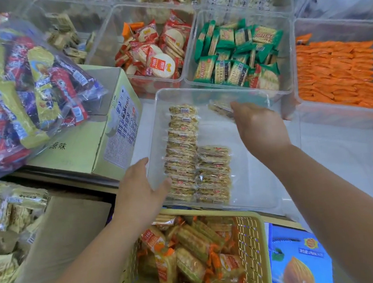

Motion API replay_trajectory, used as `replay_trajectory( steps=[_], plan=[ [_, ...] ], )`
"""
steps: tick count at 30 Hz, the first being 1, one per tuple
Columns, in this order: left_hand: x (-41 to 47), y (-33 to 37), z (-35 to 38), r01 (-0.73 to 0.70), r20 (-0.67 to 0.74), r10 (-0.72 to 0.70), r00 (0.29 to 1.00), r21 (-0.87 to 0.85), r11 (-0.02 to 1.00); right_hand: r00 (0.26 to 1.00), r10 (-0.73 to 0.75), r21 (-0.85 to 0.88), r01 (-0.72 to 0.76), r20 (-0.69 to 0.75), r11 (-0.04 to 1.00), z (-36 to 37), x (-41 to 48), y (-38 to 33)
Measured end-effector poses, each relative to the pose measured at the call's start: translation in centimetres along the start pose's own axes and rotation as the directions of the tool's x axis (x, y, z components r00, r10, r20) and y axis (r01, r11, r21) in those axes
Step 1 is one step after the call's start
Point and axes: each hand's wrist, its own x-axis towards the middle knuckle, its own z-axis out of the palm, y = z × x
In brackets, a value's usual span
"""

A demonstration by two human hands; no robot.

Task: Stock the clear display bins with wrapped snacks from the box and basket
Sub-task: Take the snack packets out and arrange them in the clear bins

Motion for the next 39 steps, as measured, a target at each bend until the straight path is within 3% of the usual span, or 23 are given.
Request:
replay_trajectory(
  steps=[2, 5, 8, 11, 16, 23, 27, 34, 39],
  plan=[
    [-0.1, -0.7, 0.4, -0.019, 0.104, 0.009, 0.995, 0.092, 0.996, 0.988, -0.006, -0.036, 0.012, 0.157, 0.999, 2.0, 0.8, 0.6],
    [0.0, -1.0, 0.7, -0.035, 0.144, 0.008, 0.99, 0.185, 0.982, 0.851, -0.01, -0.09, 0.067, 0.525, 0.994, 5.2, 0.9, 1.3],
    [0.1, -1.0, 0.9, -0.034, 0.141, -0.002, 0.99, 0.251, 0.967, 0.734, 0.025, 0.082, -0.109, 0.678, 0.991, 6.6, 0.4, 1.3],
    [0.2, -1.2, 1.0, -0.047, 0.137, 0.01, 0.99, 0.271, 0.961, 0.715, 0.081, 0.144, -0.248, 0.694, 0.958, 7.8, 0.1, 1.3],
    [0.4, -1.3, 1.1, -0.056, 0.125, 0.022, 0.992, 0.273, 0.961, 0.688, 0.103, 0.186, -0.332, 0.719, 0.925, 9.3, -0.2, 0.4],
    [0.2, -1.1, 0.7, -0.078, 0.147, 0.04, 0.988, 0.262, 0.962, 0.671, 0.149, 0.166, -0.382, 0.726, 0.909, 8.6, -0.8, -0.6],
    [-1.0, -1.0, -0.3, -0.186, 0.147, 0.154, 0.977, 0.235, 0.954, 0.721, 0.191, 0.152, -0.381, 0.666, 0.912, 6.6, -1.9, -2.5],
    [-7.8, -5.2, -4.8, -0.265, -0.047, 0.272, 0.961, 0.115, 0.957, 0.779, 0.225, 0.194, -0.404, 0.585, 0.894, 3.5, -5.3, -8.4],
    [-13.0, -11.9, -9.8, -0.222, -0.266, 0.22, 0.939, 0.022, 0.975, 0.867, 0.053, 0.289, -0.222, 0.496, 0.931, 1.8, -7.2, -17.3]
  ],
)
